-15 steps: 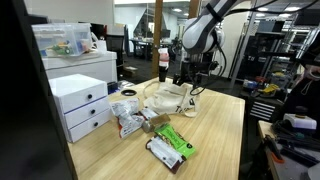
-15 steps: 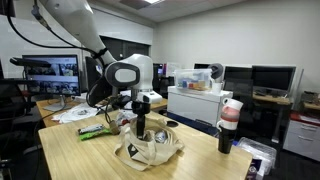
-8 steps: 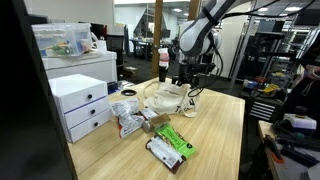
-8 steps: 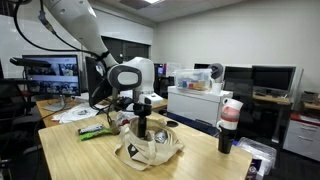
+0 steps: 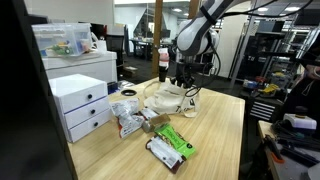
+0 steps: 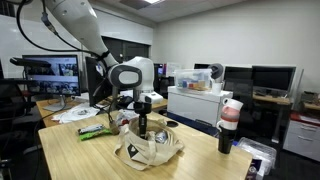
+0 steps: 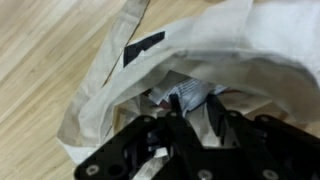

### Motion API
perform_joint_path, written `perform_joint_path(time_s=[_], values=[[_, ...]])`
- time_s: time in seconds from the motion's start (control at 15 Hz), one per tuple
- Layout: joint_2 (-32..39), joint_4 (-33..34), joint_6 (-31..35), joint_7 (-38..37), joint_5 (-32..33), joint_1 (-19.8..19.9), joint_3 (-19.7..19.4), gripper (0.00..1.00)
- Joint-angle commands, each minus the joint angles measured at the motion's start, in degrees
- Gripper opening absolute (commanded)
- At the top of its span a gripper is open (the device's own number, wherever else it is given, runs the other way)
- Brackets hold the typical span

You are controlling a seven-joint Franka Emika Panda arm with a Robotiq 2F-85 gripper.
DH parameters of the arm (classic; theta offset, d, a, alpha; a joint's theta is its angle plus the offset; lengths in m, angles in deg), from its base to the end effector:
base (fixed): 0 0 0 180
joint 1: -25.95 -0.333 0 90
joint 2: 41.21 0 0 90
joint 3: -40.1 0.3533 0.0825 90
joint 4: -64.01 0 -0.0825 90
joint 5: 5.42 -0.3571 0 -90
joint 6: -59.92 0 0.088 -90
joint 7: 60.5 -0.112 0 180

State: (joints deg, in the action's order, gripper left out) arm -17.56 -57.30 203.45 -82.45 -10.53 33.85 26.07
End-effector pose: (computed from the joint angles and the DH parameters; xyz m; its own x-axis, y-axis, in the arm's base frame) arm 0.5360 -0.2104 0.2710 0.6833 -0.7301 0.0088 -0.7296 -0.6823 0.0452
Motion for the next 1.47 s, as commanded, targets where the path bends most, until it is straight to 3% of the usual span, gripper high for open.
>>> perform_joint_path(time_s=[0.0,0.93,1.2,1.4], values=[[-0.1,0.1,0.0,0.1,-0.1,0.0,0.2,0.03],[-12.2,-3.6,-2.0,8.3,-2.5,2.9,1.1,0.0],[-14.0,-2.8,-5.7,11.2,-6.0,3.5,1.9,0.0],[-14.5,-0.5,-12.5,15.1,-11.9,4.4,2.9,0.0]])
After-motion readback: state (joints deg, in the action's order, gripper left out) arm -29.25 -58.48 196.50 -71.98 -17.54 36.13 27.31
